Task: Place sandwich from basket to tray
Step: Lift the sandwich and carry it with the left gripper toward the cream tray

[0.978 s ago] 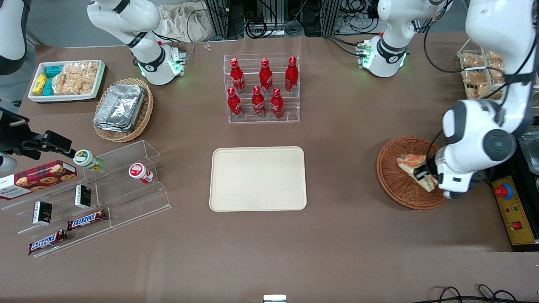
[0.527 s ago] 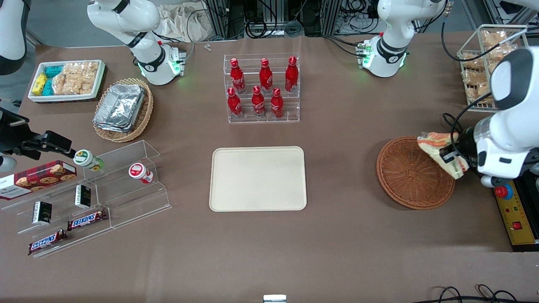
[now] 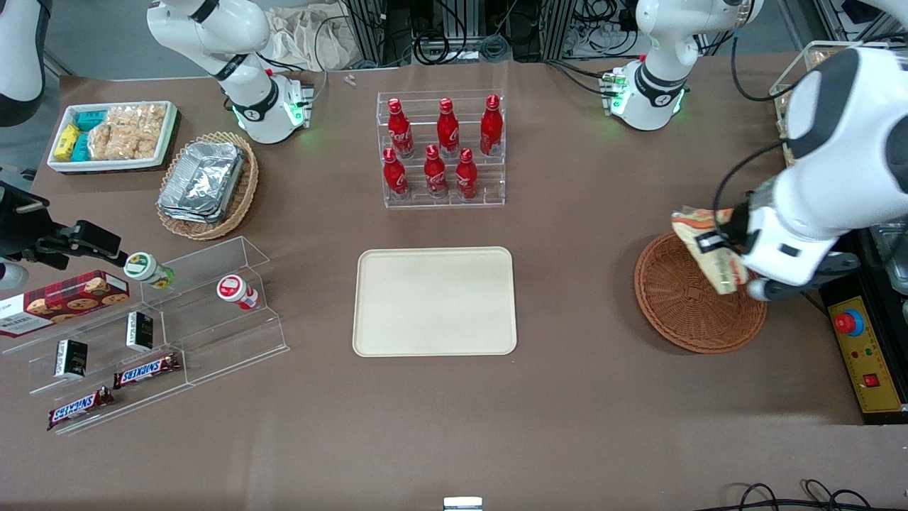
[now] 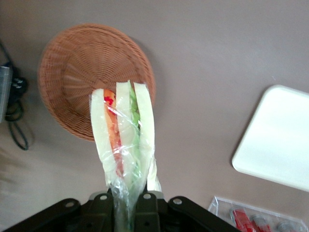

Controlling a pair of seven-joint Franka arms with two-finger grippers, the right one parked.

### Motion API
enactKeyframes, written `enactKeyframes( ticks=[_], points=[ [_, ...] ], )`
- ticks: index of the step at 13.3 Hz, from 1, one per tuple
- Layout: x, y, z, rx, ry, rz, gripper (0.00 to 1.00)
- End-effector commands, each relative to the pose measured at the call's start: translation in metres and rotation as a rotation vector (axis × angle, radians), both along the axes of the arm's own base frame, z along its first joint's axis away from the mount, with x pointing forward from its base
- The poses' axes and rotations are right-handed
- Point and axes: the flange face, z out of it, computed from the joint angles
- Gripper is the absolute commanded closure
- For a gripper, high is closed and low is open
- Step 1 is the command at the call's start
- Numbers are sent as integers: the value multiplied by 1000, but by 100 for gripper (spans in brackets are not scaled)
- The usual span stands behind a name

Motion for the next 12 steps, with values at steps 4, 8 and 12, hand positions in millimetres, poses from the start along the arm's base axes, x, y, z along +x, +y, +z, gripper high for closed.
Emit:
enactKeyframes(
  ticks=[4, 8, 12],
  points=[
    [-19, -150, -31, -52, -45, -244, 100],
    [-16, -222, -113, -115, -42, -302, 100],
    [-4, -252, -191, -194, -45, -304, 100]
  ],
)
